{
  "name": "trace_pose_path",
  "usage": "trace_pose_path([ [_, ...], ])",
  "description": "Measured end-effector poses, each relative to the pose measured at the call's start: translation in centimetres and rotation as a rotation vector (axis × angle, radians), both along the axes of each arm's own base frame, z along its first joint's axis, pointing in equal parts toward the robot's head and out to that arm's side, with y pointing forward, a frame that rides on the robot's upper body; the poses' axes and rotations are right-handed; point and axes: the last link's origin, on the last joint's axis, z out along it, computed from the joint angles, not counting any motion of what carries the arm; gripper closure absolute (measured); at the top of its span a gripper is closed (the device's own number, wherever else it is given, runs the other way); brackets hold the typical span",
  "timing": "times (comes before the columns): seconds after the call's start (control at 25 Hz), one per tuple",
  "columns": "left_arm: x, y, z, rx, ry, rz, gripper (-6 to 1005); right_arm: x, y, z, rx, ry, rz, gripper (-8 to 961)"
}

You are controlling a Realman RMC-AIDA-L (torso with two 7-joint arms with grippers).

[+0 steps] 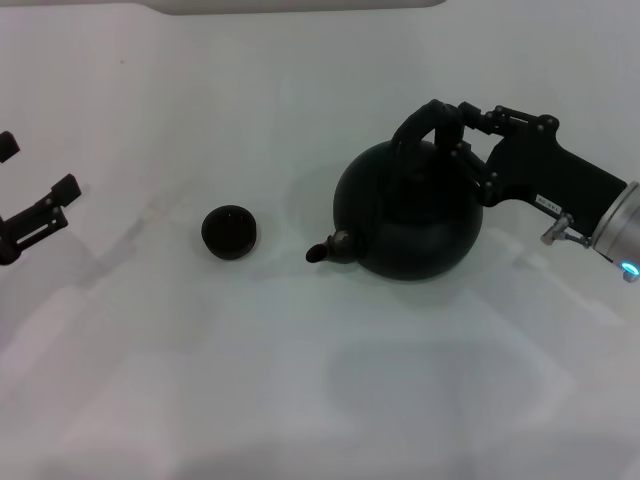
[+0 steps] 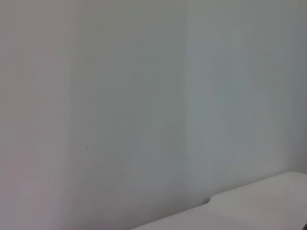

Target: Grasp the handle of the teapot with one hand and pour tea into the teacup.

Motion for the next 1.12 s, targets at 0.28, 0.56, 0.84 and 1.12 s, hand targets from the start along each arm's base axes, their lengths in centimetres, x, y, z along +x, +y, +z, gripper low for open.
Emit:
trace_pose_path([
  [0.28, 0.0, 0.0, 0.0, 0.003, 0.003, 0.001, 114, 0.2, -0.1, 0.0, -0.004, 0.001, -0.012, 480],
  [0.56, -0.4, 0.1, 0.3, 0.020, 0.010, 0.017, 114, 0.6, -0.4, 0.8, -0.007, 0.018, -0.004, 406],
  [0.84, -0.6, 0.1, 0.5, 0.031, 0.016, 0.029, 114, 1.9, -1.7, 2.2, -0.060, 0.046, -0.011, 379],
  [1.12, -1.4, 0.2, 0.5, 0.041, 0.033, 0.080, 114, 4.5, -2.7, 5.5, 0.038, 0.069, -0.081, 373],
])
